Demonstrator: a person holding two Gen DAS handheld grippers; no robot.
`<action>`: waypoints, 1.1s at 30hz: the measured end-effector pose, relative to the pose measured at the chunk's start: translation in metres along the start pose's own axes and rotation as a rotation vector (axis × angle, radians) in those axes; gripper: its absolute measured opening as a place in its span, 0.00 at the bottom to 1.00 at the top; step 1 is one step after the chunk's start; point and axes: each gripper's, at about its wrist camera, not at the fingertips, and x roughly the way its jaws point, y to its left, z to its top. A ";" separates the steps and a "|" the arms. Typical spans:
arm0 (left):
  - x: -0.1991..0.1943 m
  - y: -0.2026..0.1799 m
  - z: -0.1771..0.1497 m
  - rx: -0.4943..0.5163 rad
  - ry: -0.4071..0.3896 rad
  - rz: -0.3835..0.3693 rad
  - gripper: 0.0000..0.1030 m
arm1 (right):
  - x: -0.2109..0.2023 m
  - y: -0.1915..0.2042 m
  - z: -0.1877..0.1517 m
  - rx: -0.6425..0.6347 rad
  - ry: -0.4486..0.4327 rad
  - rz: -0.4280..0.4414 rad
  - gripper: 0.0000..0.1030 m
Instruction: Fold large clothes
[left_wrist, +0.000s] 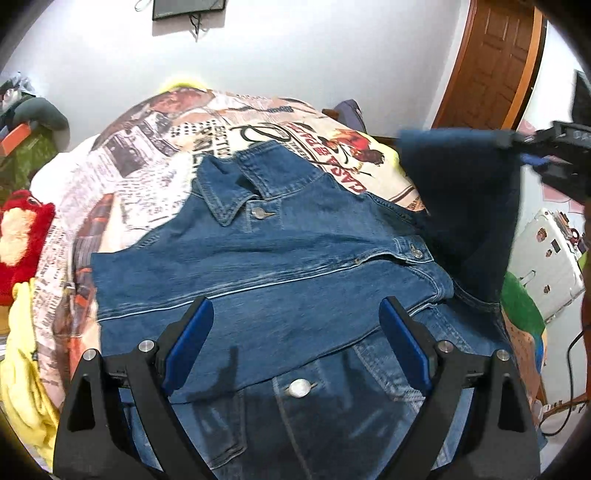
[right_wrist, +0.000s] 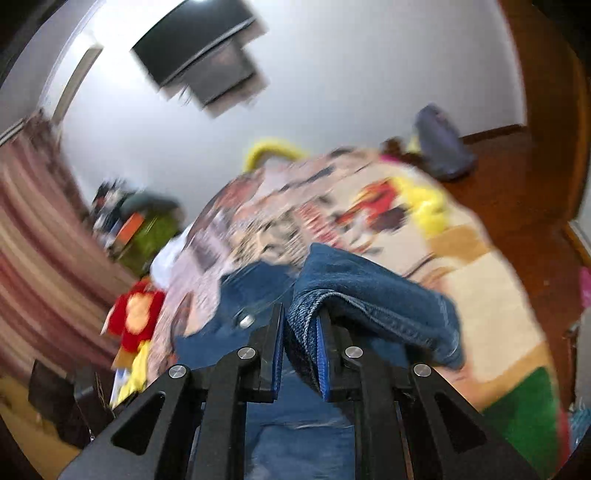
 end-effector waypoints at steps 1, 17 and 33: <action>-0.004 0.003 -0.001 0.000 -0.005 0.004 0.89 | 0.011 0.009 -0.005 -0.012 0.030 0.014 0.12; -0.020 0.021 -0.021 -0.032 0.002 0.060 0.89 | 0.119 0.024 -0.138 -0.103 0.530 -0.009 0.13; 0.001 -0.060 0.020 0.157 0.000 0.022 0.89 | -0.001 -0.009 -0.087 -0.228 0.222 -0.090 0.13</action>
